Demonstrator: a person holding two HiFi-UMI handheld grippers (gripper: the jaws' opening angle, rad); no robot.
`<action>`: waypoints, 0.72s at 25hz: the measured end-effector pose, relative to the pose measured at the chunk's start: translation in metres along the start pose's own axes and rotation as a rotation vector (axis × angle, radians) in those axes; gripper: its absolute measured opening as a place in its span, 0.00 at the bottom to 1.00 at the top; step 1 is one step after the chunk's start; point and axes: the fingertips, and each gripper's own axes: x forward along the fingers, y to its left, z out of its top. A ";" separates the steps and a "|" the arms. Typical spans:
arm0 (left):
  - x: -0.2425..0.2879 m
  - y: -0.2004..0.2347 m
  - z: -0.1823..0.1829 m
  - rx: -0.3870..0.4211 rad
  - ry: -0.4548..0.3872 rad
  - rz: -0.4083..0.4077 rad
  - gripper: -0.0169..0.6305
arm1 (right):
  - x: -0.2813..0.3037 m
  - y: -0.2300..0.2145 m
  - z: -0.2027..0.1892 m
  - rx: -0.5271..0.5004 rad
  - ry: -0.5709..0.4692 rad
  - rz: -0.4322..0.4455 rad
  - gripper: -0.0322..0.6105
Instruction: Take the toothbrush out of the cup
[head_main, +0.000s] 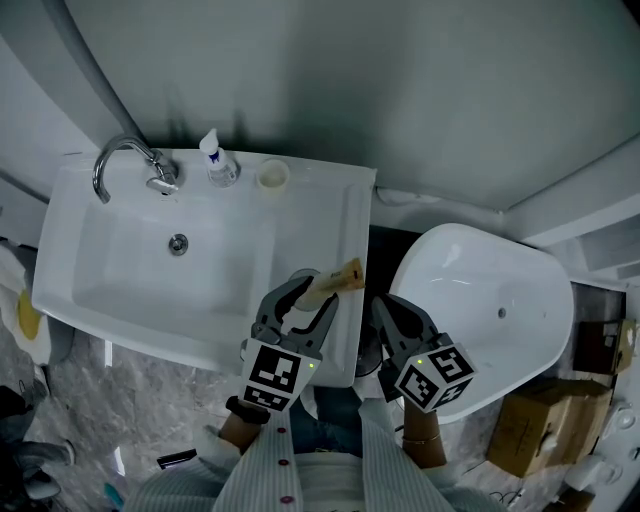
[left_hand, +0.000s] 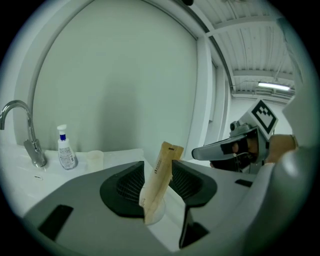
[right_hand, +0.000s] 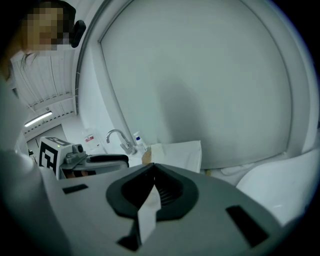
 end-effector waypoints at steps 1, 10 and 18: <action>0.002 -0.001 -0.002 0.000 0.004 0.001 0.29 | 0.001 -0.001 -0.002 0.003 0.005 0.001 0.07; 0.019 -0.003 -0.028 0.043 0.080 0.034 0.36 | 0.008 -0.007 -0.019 0.031 0.047 0.016 0.07; 0.037 -0.005 -0.046 0.080 0.152 0.048 0.37 | 0.004 -0.022 -0.030 0.047 0.071 0.013 0.07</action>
